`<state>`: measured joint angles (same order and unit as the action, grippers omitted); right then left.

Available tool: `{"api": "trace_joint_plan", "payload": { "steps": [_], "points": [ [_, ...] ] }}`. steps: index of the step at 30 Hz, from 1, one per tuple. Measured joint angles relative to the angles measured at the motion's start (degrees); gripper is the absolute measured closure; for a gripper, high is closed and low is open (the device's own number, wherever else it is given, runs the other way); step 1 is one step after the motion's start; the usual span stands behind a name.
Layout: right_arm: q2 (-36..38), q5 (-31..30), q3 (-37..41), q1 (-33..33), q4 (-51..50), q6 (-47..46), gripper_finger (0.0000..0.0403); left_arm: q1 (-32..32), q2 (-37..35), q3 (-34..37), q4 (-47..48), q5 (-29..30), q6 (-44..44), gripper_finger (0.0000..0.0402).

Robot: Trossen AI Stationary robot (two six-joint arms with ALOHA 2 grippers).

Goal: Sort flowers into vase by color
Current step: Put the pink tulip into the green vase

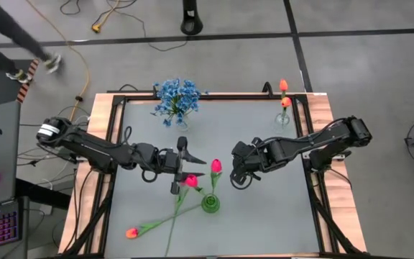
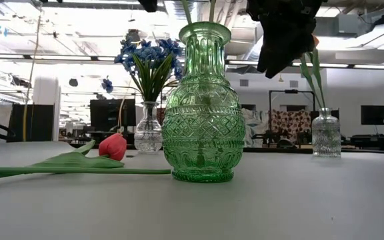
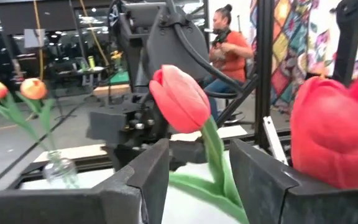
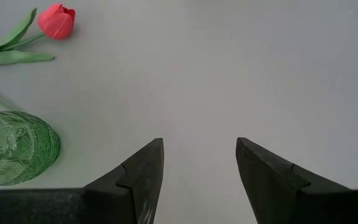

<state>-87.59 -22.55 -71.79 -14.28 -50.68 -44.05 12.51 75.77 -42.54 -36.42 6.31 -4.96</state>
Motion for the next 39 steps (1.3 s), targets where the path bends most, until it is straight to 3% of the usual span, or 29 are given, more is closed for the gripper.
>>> {"api": "trace_joint_plan", "payload": {
  "steps": [13, 18, 22, 29, 39],
  "points": [
    [0.0, 0.0, 0.0, 0.0, 0.0, 0.1, 0.0175, 0.0, -15.7, 0.0, 22.6, 7.9, 2.2, 0.0244],
    [0.0, 0.0, 0.0, 0.0, 0.0, 0.1, 0.0175, 0.0, -21.7, 0.0, 38.0, 9.2, 12.9, 0.0244],
    [0.0, 0.0, 0.0, 0.0, 0.1, 0.1, 0.0175, 0.0, -24.0, -0.1, 51.2, 9.1, 27.6, 0.0244],
    [0.0, 0.0, 0.0, 0.0, 0.3, 0.1, 0.0175, 0.5, -21.0, -0.1, 64.8, -0.6, 51.3, 0.0244],
    [0.0, 0.0, 0.0, 0.0, 0.4, 0.1, 0.0175, 4.4, -6.0, 0.0, 64.2, -8.4, 68.9, 0.0244]
  ]
}}
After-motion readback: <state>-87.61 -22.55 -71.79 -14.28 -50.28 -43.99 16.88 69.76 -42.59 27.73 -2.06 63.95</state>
